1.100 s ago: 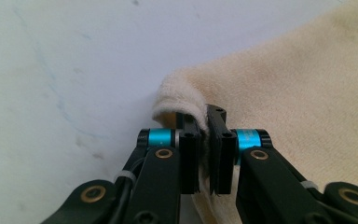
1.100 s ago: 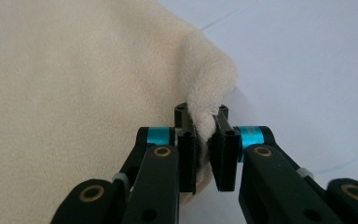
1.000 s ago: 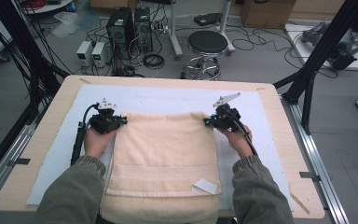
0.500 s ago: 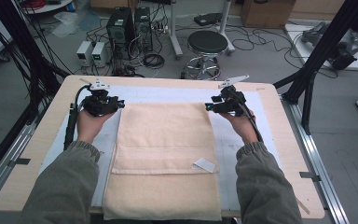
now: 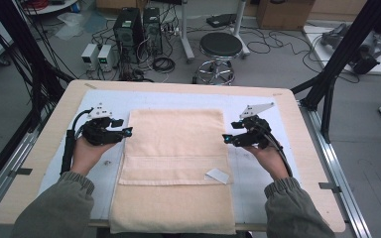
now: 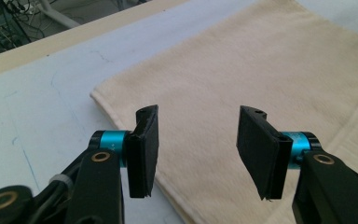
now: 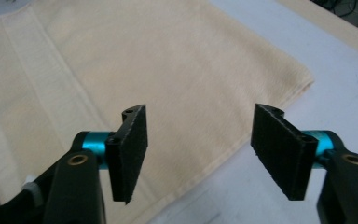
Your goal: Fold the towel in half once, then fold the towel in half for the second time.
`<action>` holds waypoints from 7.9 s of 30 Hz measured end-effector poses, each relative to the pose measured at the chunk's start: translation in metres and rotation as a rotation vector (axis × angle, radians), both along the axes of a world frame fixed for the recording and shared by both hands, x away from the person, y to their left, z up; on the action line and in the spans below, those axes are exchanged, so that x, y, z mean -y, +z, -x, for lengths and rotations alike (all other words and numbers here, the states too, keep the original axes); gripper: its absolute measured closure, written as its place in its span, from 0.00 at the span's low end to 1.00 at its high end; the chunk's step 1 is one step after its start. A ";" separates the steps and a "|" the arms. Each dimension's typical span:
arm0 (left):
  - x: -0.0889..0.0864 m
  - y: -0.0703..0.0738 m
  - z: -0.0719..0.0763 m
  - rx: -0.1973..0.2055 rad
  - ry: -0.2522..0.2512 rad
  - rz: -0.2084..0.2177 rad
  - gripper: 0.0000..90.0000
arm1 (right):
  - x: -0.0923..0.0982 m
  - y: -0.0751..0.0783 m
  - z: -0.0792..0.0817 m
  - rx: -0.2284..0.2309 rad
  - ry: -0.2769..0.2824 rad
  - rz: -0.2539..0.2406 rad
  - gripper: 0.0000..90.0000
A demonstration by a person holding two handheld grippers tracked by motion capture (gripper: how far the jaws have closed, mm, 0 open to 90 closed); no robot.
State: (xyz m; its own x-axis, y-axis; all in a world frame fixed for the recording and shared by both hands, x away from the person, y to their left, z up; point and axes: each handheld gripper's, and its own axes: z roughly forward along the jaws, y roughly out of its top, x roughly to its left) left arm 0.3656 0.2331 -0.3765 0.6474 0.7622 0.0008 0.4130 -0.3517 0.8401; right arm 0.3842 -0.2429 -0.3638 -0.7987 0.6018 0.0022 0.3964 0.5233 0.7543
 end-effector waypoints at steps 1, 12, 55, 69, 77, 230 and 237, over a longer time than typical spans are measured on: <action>-0.002 -0.001 0.005 -0.002 -0.003 -0.002 0.50 | 0.001 -0.001 0.005 0.000 0.004 0.003 0.38; -0.003 -0.018 0.055 0.005 -0.067 -0.001 0.35 | 0.021 -0.003 0.049 0.008 0.002 0.000 0.28; 0.019 -0.063 0.089 -0.076 -0.208 -0.088 0.89 | -0.015 -0.068 0.077 -0.072 0.178 0.065 0.87; 0.018 -0.058 0.090 -0.057 -0.192 -0.088 0.95 | -0.014 -0.065 0.077 -0.067 0.177 0.055 0.93; 0.015 -0.049 0.096 -0.023 -0.168 -0.059 0.95 | -0.012 -0.055 0.080 -0.045 0.185 0.022 0.94; -0.001 0.001 -0.055 -0.034 0.092 0.005 0.41 | -0.026 -0.025 -0.061 -0.046 -0.114 0.001 0.28; 0.002 -0.032 -0.067 -0.131 0.113 -0.022 0.45 | -0.022 -0.039 -0.069 -0.080 -0.126 0.017 0.33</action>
State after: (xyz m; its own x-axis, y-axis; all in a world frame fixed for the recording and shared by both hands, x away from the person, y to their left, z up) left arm 0.4322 0.2316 -0.4086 0.5536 0.8306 -0.0607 0.5565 -0.3146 0.7690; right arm 0.4528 -0.2206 -0.4033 -0.7148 0.6975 0.0513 0.5179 0.4786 0.7090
